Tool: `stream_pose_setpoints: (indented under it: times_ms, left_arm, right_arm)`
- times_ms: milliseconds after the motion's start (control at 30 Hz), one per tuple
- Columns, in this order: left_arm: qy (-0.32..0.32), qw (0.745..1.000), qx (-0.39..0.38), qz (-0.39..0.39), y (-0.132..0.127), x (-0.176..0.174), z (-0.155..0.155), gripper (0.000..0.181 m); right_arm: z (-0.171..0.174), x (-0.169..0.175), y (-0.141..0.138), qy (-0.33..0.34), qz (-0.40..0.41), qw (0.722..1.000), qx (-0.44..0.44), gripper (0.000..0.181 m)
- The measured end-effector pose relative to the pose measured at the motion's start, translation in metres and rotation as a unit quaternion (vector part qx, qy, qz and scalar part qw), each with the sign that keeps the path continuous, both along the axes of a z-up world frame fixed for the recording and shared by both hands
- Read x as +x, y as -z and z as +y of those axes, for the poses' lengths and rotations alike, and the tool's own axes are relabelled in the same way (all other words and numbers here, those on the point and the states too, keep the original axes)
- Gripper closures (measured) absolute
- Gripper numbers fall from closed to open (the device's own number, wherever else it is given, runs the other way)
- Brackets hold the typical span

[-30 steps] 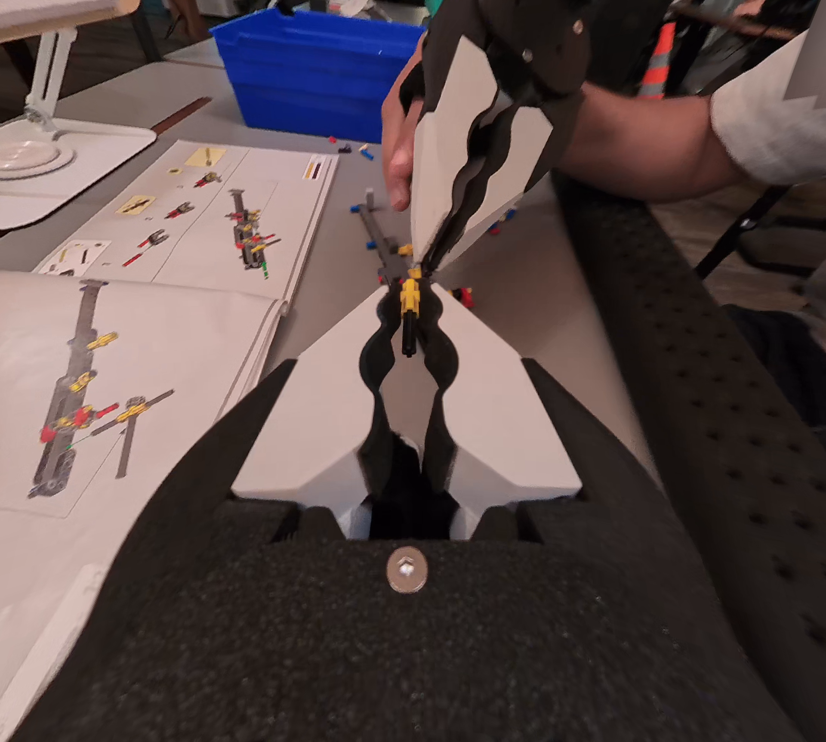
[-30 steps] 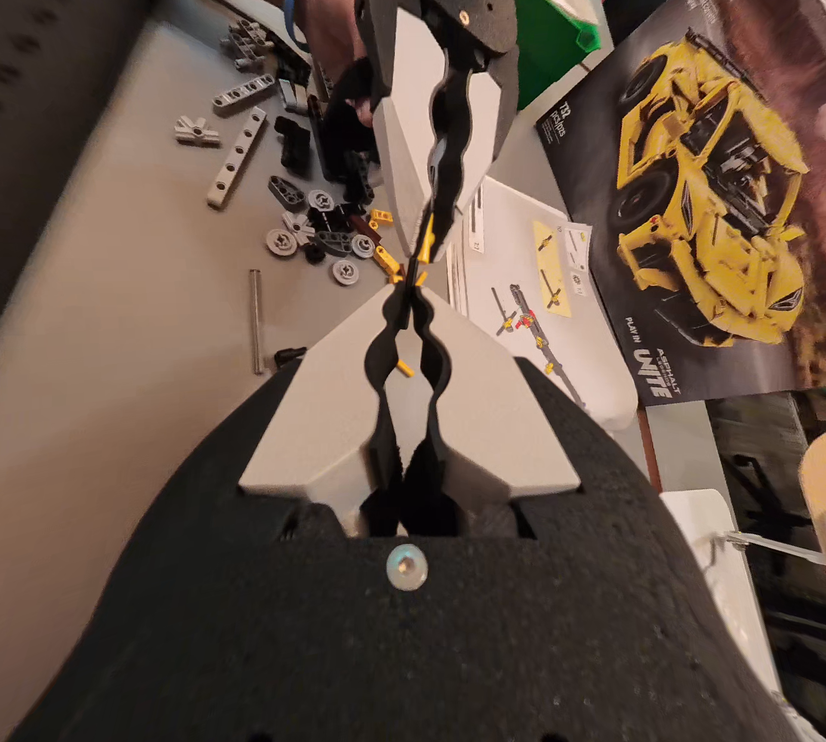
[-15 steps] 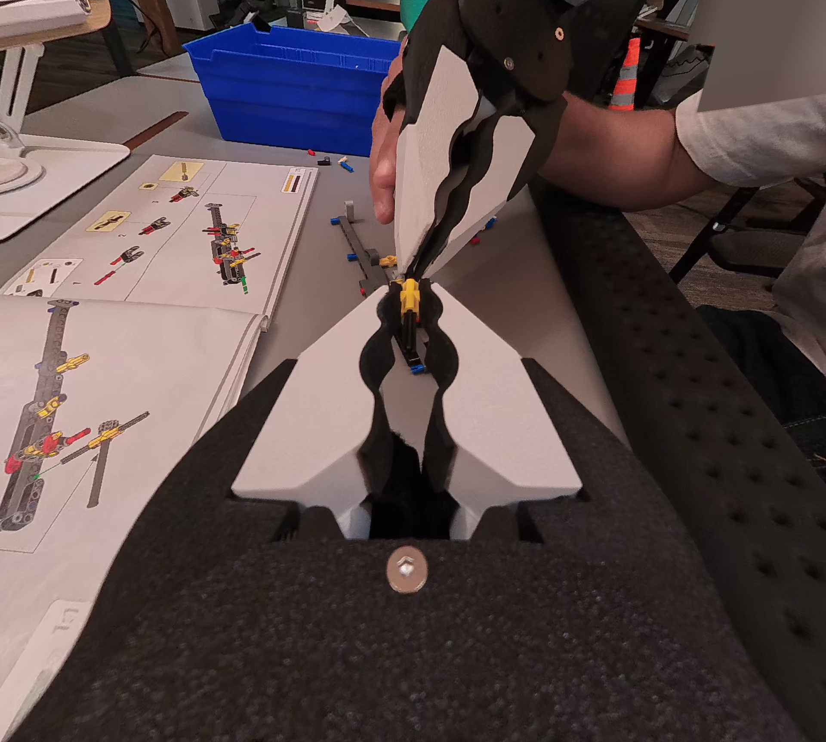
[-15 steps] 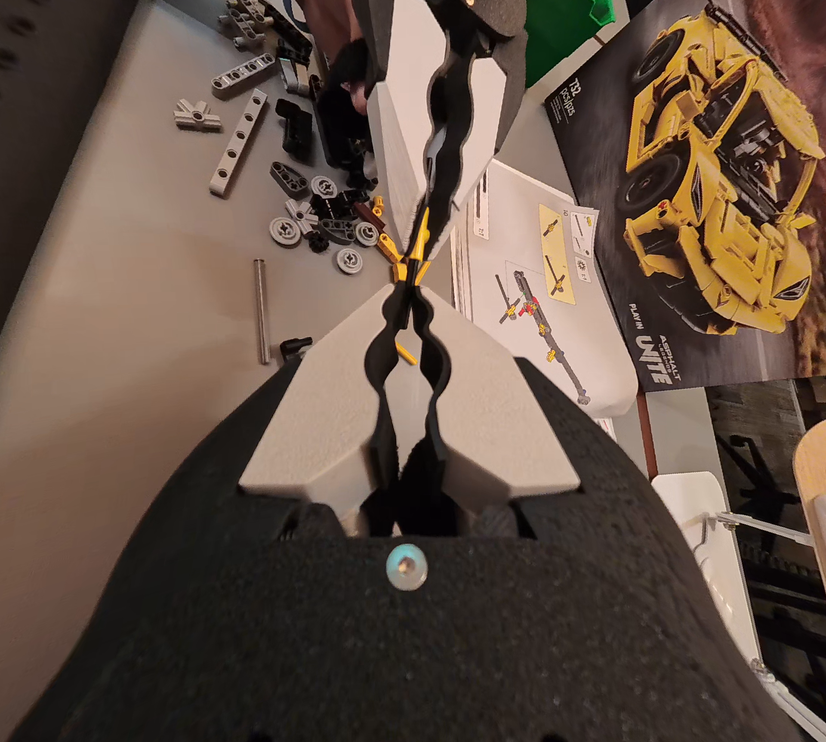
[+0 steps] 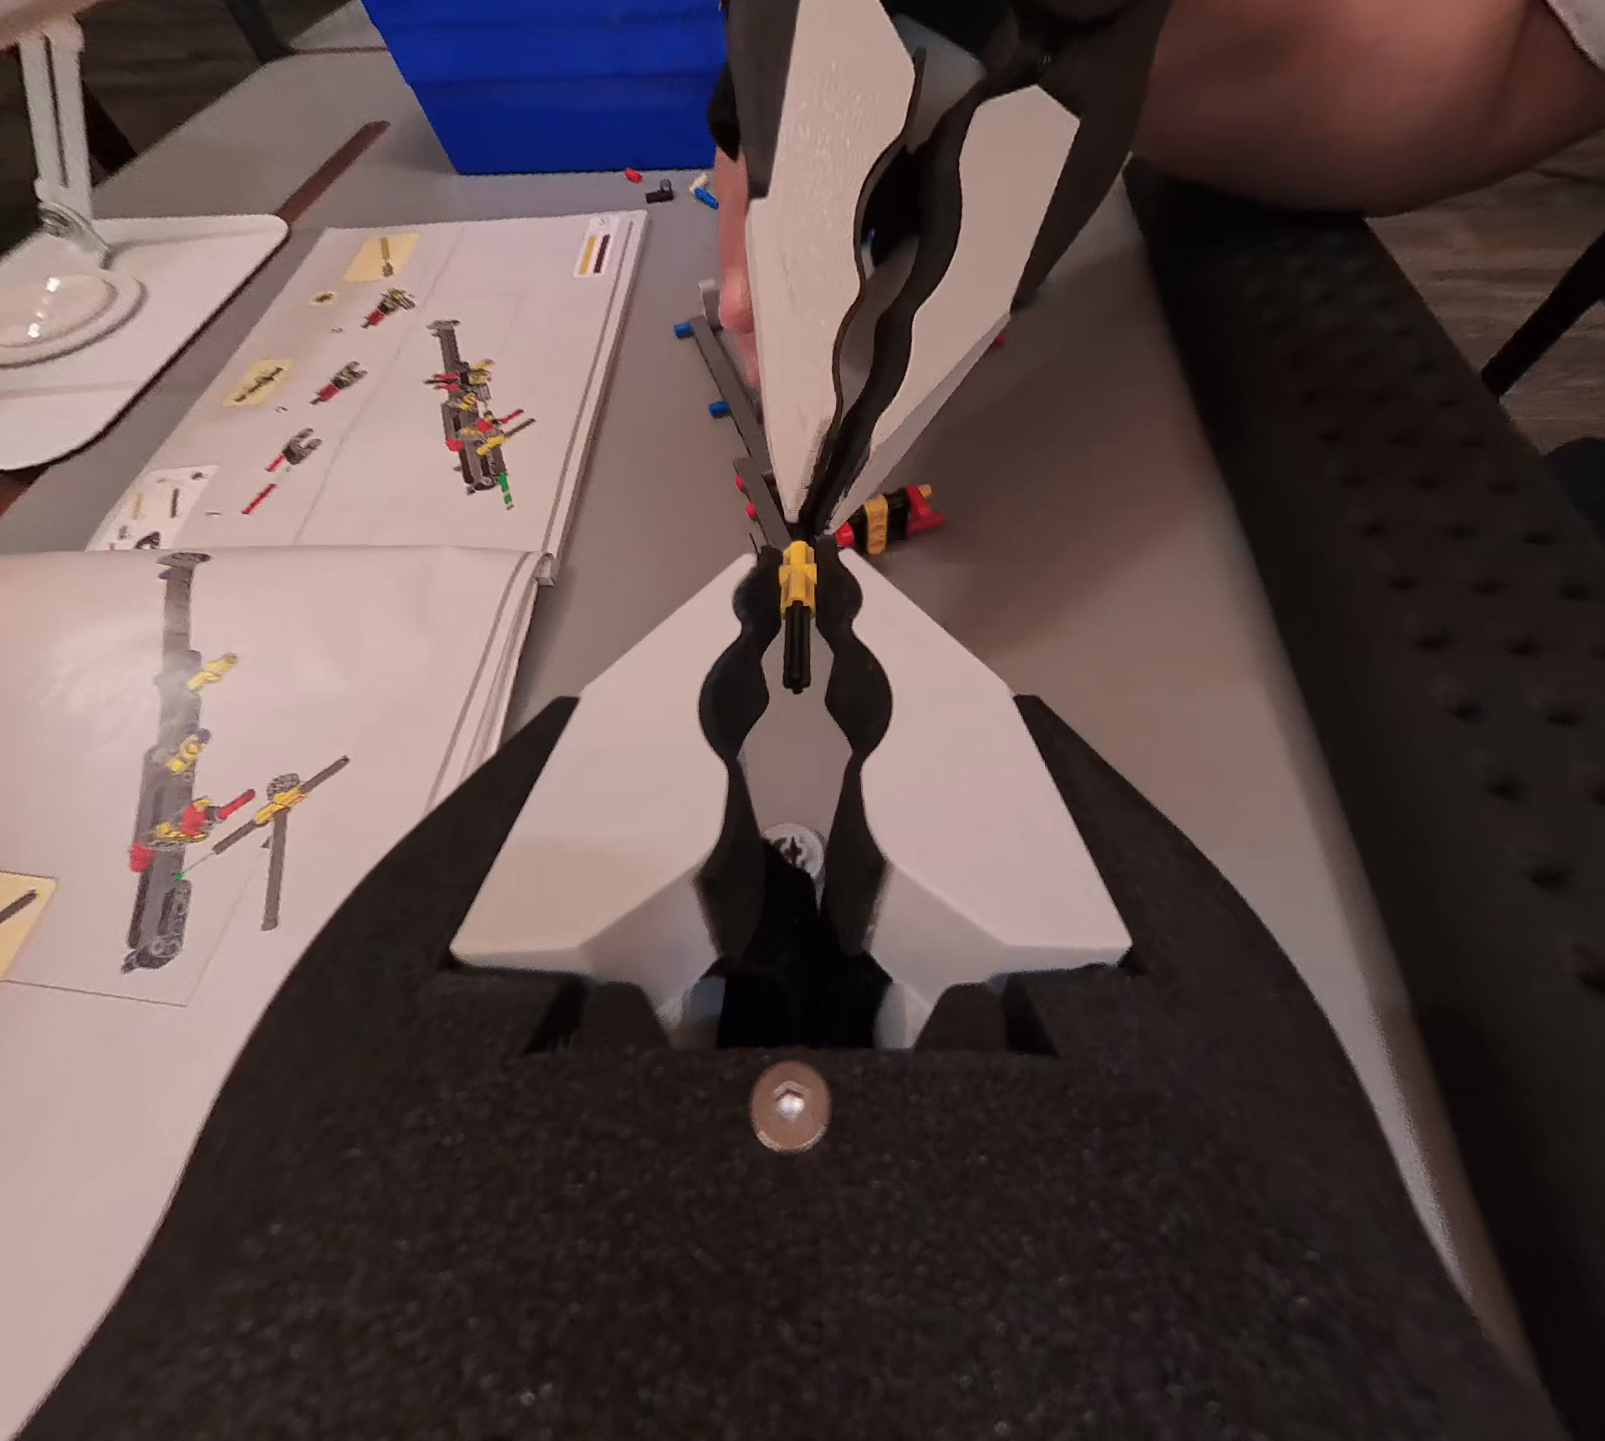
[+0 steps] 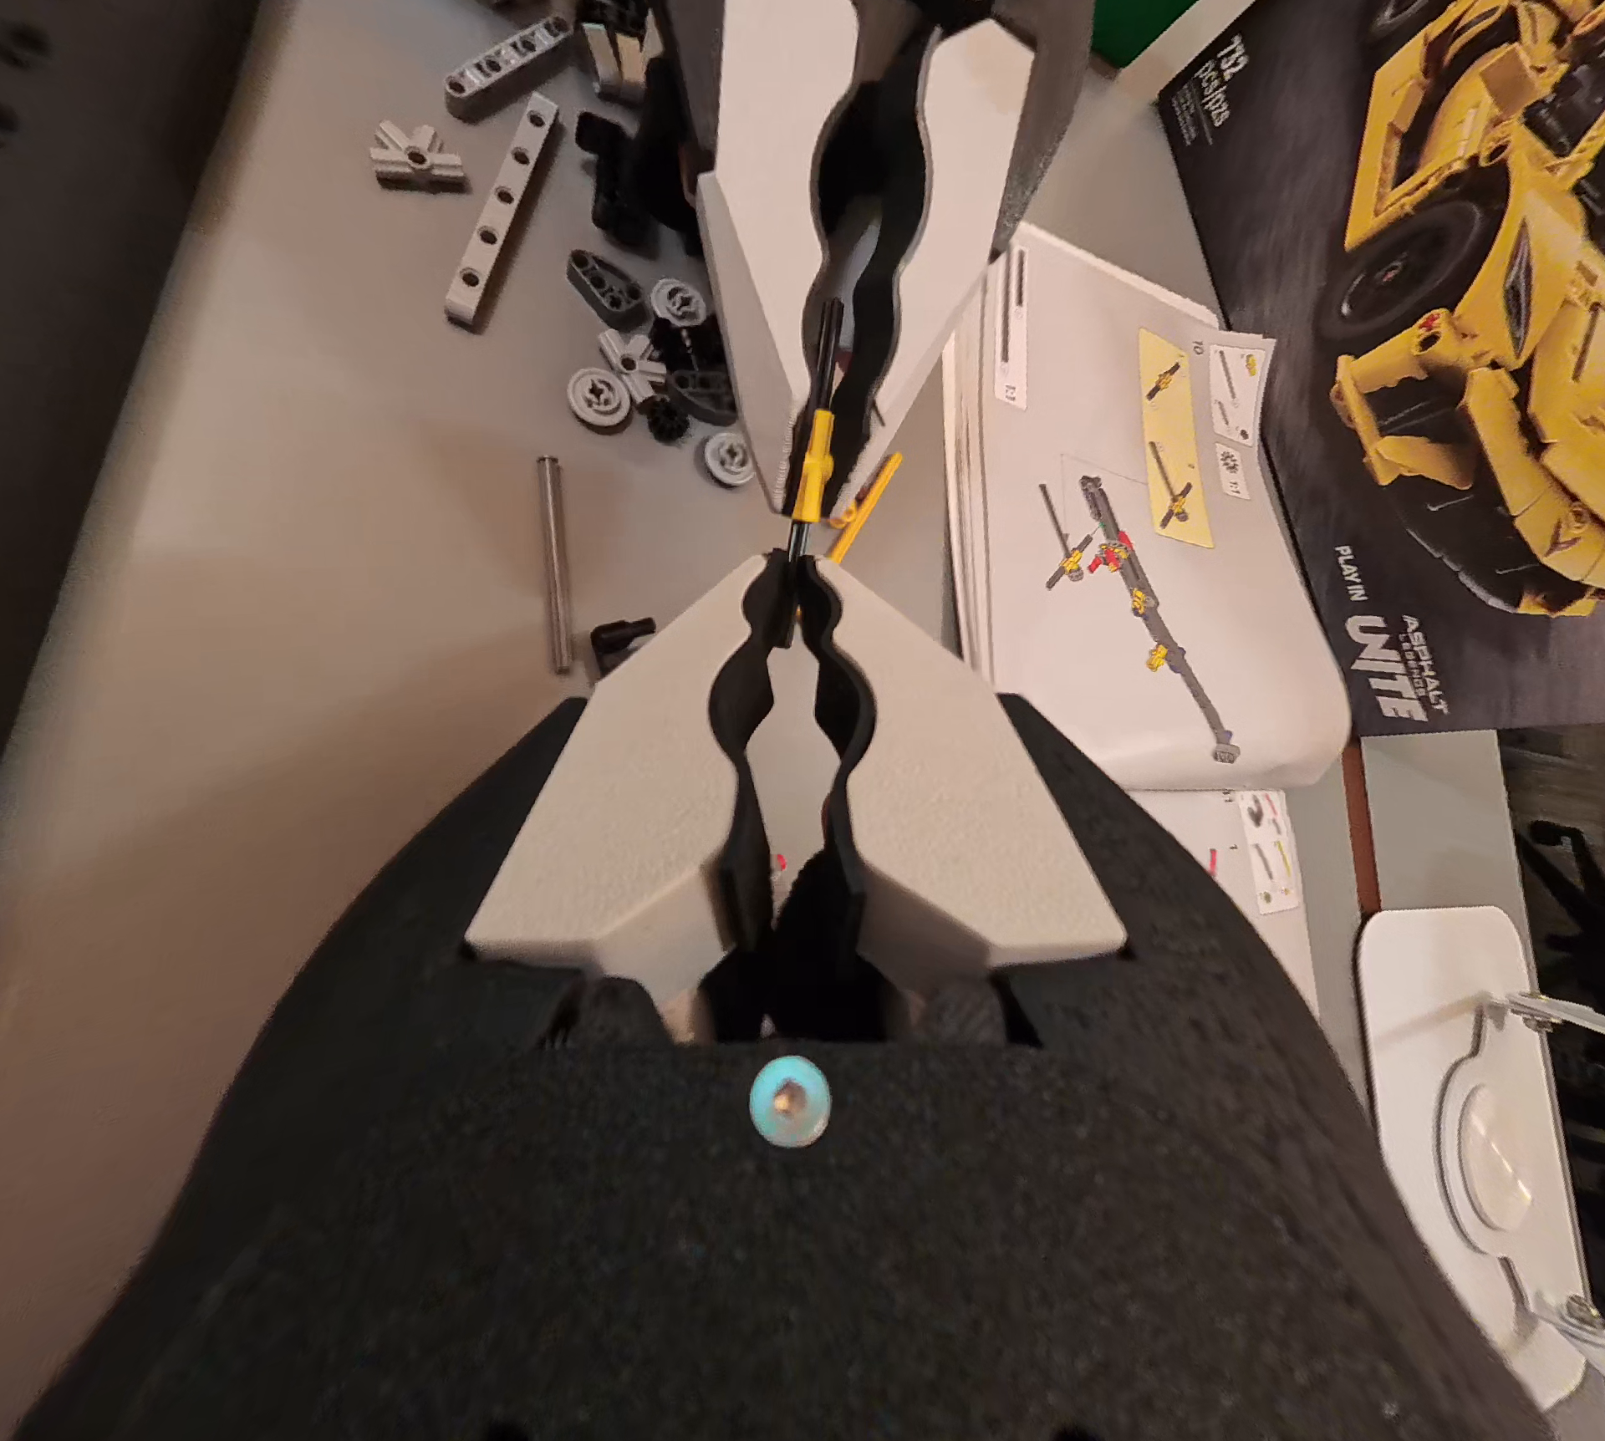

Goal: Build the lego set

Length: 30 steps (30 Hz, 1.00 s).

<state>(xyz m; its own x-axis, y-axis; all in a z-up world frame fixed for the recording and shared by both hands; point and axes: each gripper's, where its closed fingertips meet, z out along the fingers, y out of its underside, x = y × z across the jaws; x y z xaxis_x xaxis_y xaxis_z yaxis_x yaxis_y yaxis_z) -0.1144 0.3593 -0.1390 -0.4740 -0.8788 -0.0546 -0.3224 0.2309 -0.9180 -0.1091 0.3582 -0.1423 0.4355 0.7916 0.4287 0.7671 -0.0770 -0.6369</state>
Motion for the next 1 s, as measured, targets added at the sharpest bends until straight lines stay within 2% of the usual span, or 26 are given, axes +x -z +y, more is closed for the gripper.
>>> stream_pose_setpoints:
  times_ms: [133,233,333,400,500,633,700,833,1000]
  left_arm:
    - [0.014,0.999,-0.022,0.017,0.007,-0.001,-0.003,0.175]
    - [0.021,0.999,-0.046,0.002,-0.002,-0.002,-0.003,0.175]
    - [0.027,0.996,-0.076,-0.033,-0.019,-0.004,-0.003,0.175]
    - [0.025,0.994,-0.092,-0.058,-0.031,-0.005,0.000,0.175]
    - [0.015,0.993,-0.092,-0.070,-0.037,-0.007,0.006,0.176]
    - [-0.003,0.995,-0.073,-0.062,-0.032,-0.008,0.014,0.175]
    - [-0.020,0.996,-0.066,-0.060,-0.031,-0.007,0.020,0.175]
    - [-0.055,0.996,-0.056,-0.050,-0.026,-0.005,0.035,0.175]
    - [-0.123,0.989,-0.051,-0.059,-0.029,-0.004,0.064,0.175]
  right_arm:
    - [-0.001,-0.001,0.004,-0.010,0.007,1.000,-0.003,0.180]
    - [-0.001,-0.002,-0.005,-0.014,0.038,0.999,0.007,0.180]
    - [-0.001,-0.005,-0.016,-0.001,0.105,0.994,-0.010,0.179]
    - [-0.002,-0.003,-0.020,0.005,0.124,0.992,-0.009,0.171]
    - [-0.001,0.001,-0.024,0.009,0.141,0.990,-0.008,0.180]
    - [-0.001,0.021,-0.008,0.042,0.113,0.991,-0.054,0.179]
    - [-0.002,0.028,0.007,0.059,0.112,0.987,-0.099,0.171]
    - [0.004,0.011,0.032,0.067,0.089,0.985,-0.134,0.155]
    - [0.031,-0.019,0.046,0.093,0.051,0.984,-0.142,0.160]
